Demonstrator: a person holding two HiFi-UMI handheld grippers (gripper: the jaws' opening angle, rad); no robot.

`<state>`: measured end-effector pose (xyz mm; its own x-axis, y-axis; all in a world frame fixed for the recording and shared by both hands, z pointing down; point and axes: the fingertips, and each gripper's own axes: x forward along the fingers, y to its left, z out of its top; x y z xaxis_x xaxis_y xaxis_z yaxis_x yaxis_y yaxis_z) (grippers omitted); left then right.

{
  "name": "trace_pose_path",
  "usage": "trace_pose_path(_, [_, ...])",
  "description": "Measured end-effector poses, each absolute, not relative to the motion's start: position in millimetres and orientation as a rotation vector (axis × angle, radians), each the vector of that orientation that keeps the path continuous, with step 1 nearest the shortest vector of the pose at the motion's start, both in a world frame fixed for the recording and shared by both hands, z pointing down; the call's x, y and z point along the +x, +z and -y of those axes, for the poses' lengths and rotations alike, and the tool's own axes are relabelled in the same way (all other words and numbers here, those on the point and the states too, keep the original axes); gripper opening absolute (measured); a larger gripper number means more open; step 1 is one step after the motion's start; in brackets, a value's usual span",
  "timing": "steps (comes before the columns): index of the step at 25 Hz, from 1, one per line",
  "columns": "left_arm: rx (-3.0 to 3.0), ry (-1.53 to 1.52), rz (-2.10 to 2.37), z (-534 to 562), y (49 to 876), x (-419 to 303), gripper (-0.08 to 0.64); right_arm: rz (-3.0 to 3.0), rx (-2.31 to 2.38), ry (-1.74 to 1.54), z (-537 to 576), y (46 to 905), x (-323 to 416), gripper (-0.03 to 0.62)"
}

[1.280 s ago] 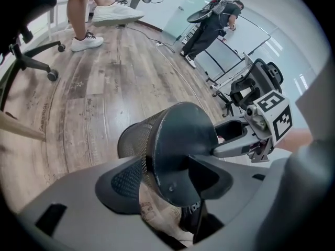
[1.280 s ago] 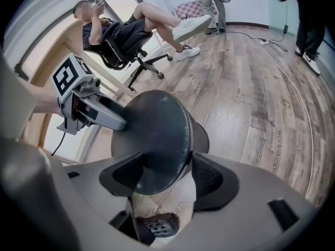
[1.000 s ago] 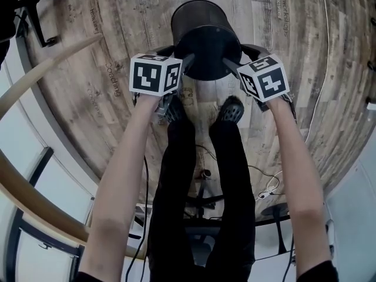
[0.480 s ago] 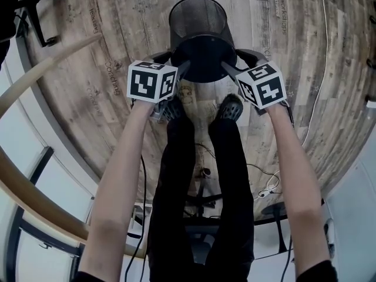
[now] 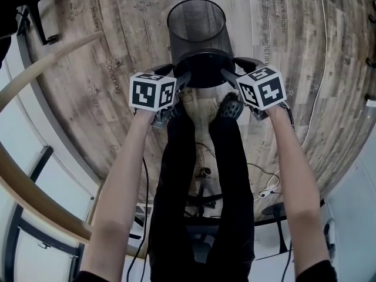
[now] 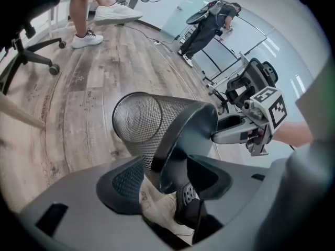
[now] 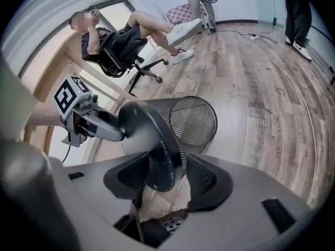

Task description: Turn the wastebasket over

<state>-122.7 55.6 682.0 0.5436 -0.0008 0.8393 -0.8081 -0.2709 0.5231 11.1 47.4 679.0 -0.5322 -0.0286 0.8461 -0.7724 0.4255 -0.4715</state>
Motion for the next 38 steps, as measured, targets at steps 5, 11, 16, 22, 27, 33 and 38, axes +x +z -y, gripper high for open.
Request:
trace_pose_path(5, [1.635, 0.891, 0.649, -87.2, 684.9, -118.5, 0.268, 1.843, 0.637, 1.233, -78.0, 683.2, 16.1, 0.230])
trace_pose_path(11, [1.618, 0.902, 0.612, -122.3, 693.2, -117.0, 0.264, 1.815, 0.591, 1.224, -110.4, 691.2, 16.9, 0.232])
trace_pose_path(16, [1.640, 0.920, 0.595, -141.5, 701.6, -113.7, 0.262, 1.792, 0.587, 1.211, -133.5, 702.7, 19.9, 0.232])
trace_pose_path(22, [1.682, 0.967, 0.613, -145.7, 722.1, -110.6, 0.262, 1.791, 0.622, 1.166, -140.0, 724.8, 22.4, 0.232])
trace_pose_path(27, [1.732, 0.999, 0.633, -150.4, 742.3, -114.3, 0.262, 1.814, 0.635, 1.115, -145.4, 746.8, 18.2, 0.232])
trace_pose_path(33, [1.778, 1.006, 0.640, -163.8, 765.4, -114.2, 0.262, 1.844, 0.658, 1.038, -155.3, 767.3, 18.4, 0.232])
trace_pose_path(38, [1.800, 1.042, 0.637, -175.5, 784.7, -115.4, 0.262, 1.844, 0.642, 0.969, -163.6, 784.8, 16.9, 0.232])
